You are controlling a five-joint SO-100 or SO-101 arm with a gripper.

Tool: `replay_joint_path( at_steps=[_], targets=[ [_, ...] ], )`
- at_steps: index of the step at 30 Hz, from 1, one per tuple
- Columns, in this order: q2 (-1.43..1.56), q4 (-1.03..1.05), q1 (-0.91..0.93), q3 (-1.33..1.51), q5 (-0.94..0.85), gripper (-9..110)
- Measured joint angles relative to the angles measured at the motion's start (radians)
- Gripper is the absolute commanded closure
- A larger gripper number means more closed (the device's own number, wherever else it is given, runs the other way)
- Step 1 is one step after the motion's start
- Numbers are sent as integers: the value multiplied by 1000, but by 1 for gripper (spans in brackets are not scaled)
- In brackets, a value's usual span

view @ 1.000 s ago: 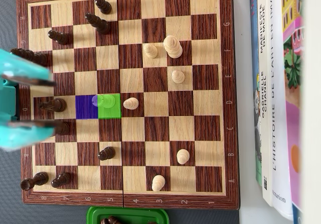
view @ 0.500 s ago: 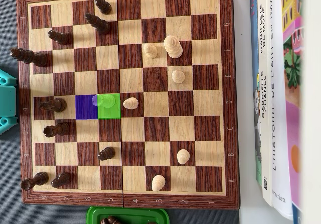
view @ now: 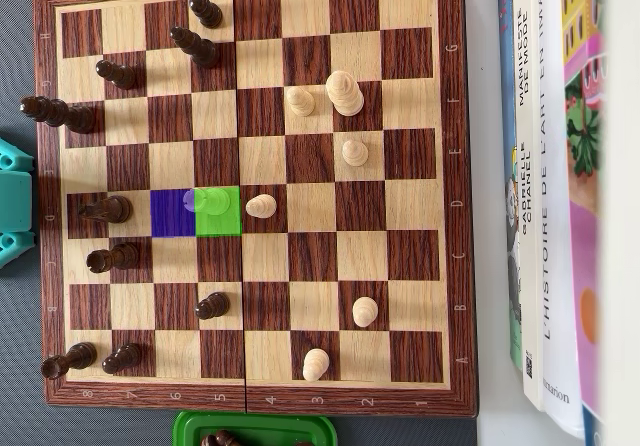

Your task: Play chess

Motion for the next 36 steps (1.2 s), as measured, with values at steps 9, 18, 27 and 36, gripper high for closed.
replay_joint_path(
  at_steps=[9,18,27,36],
  targets=[
    [117,-8,0,5,0,86],
    [160,-80,0,5,0,86],
    [164,-247,0,5,0,86],
    [178,-420,5,5,0,86]
  ],
)
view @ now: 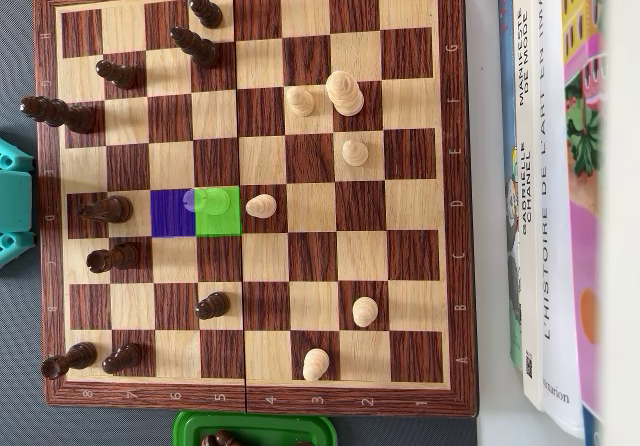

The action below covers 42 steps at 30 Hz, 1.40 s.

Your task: Play chess

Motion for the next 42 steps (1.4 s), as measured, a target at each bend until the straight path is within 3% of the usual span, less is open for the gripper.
replay_joint_path(
  at_steps=[28,42],
  targets=[
    [0,-331,6,0,0,86],
    [0,-342,-2,0,0,86]
  ],
)
